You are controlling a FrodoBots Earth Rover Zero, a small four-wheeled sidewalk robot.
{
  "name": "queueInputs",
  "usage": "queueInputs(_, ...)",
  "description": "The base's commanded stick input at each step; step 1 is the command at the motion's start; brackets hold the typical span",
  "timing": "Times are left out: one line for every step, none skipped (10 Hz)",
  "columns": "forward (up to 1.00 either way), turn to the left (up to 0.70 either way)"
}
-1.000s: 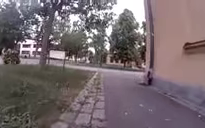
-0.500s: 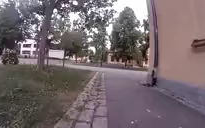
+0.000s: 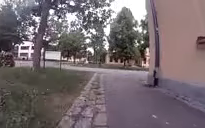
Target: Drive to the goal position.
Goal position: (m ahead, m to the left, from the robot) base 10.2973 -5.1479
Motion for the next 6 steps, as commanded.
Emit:
queueInputs(0.45,-0.27)
queueInputs(0.45,-0.27)
queueInputs(0.45,-0.27)
queueInputs(0.45,-0.27)
queueInputs(0.45,-0.27)
queueInputs(0.45,-0.27)
